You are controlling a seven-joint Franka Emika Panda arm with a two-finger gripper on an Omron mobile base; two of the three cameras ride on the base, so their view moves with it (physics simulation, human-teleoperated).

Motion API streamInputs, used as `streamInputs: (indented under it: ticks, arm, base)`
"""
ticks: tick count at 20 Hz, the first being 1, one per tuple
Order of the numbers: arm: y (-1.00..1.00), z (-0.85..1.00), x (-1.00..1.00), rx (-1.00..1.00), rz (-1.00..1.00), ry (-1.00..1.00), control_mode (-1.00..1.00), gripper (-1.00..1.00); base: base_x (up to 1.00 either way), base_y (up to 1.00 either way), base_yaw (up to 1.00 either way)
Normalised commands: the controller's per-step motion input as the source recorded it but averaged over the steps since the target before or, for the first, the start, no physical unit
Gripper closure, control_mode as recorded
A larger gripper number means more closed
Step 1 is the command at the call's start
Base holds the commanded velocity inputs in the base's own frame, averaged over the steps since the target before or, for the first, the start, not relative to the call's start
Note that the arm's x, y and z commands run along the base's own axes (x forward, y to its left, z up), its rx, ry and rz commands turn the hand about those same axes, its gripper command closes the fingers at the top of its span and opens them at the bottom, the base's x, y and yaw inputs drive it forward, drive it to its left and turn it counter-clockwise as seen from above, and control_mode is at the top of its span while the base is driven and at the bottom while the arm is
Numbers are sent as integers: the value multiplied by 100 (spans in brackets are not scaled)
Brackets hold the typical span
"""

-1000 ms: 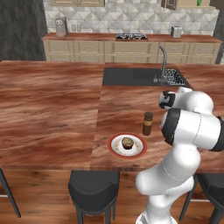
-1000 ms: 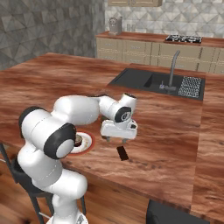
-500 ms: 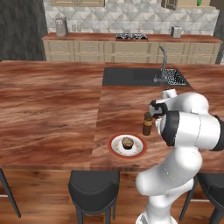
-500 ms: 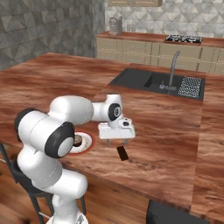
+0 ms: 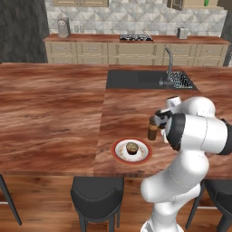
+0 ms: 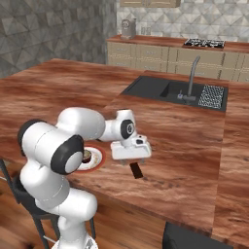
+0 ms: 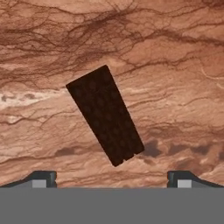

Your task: Take the cinnamon bottle from the cabinet and place it on the dining table, next to the plate with the cupcake. Then take the chocolate from the dining counter and place it on the cupcake plate.

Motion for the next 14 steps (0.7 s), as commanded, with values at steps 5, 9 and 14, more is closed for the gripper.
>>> streamInputs:
  ticks: [5,9,14]
  arm:
    - [-15,-15,8,0,6,-3,-100,-100]
    - [0,-21,22,0,18,-15,-100,-100]
    - [0,-13,17,0,17,-16,-100,-100]
  base:
    - [0,0,0]
    - [0,0,0]
    - [0,0,0]
